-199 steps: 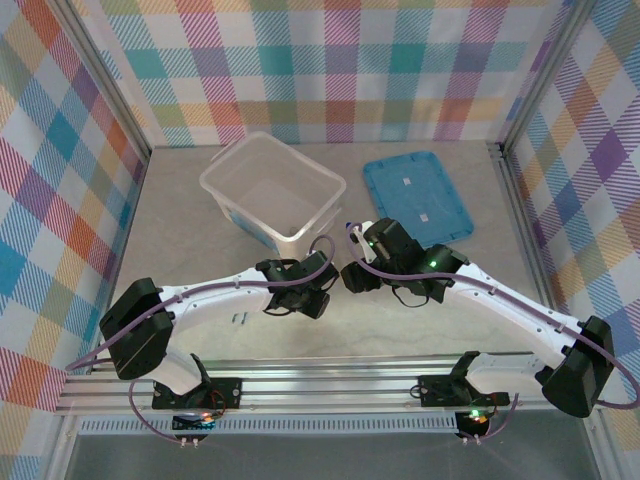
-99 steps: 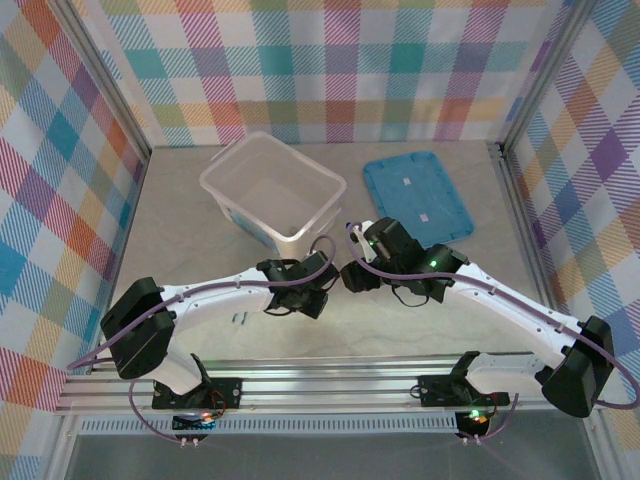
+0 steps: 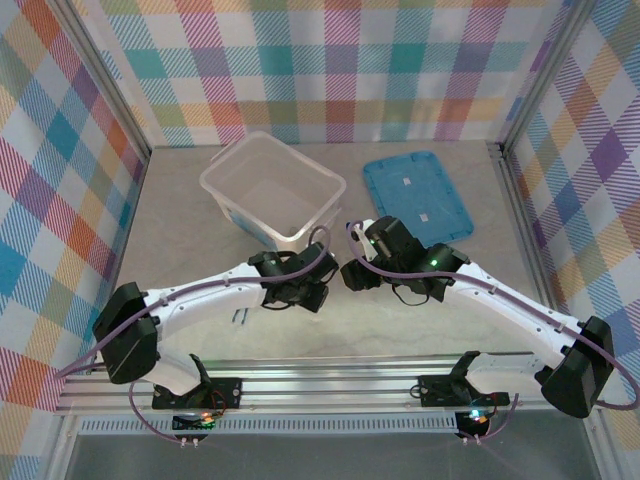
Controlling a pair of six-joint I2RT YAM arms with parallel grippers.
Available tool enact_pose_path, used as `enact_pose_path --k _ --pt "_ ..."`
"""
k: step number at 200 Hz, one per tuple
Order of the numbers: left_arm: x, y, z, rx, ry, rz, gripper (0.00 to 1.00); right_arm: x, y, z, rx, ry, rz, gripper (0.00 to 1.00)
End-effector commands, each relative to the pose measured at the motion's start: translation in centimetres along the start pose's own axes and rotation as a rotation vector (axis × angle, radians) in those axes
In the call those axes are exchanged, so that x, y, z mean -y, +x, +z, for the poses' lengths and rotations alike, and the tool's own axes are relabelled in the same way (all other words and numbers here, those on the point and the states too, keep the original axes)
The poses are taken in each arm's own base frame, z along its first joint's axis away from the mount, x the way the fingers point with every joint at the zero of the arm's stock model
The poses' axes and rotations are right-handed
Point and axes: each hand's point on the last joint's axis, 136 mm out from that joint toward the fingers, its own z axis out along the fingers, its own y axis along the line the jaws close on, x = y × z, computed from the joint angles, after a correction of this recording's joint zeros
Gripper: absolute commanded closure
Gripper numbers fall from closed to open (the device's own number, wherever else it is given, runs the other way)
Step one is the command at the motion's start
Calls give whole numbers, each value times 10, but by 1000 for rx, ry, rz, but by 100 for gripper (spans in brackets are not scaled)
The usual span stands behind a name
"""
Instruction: Organize the chemistry lab equipment
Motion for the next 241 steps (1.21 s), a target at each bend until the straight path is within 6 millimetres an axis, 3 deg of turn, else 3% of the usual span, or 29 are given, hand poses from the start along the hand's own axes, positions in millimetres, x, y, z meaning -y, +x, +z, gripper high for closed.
enact_pose_path --k 1,66,125,178,241 --pt "3 -15 -34 52 14 20 75 -1 -4 -1 15 -15 -3 38" --pt "-11 -59 -92 128 16 15 75 -2 -4 2 21 -30 3 38" --pt "-55 -119 -123 205 -50 -19 76 -3 -5 4 23 -42 9 38" --pt "-98 -166 -112 229 -86 -80 77 -5 -5 5 19 -52 15 39" --pt "-139 -193 -65 192 -114 -149 77 -5 -3 5 12 -57 23 39"
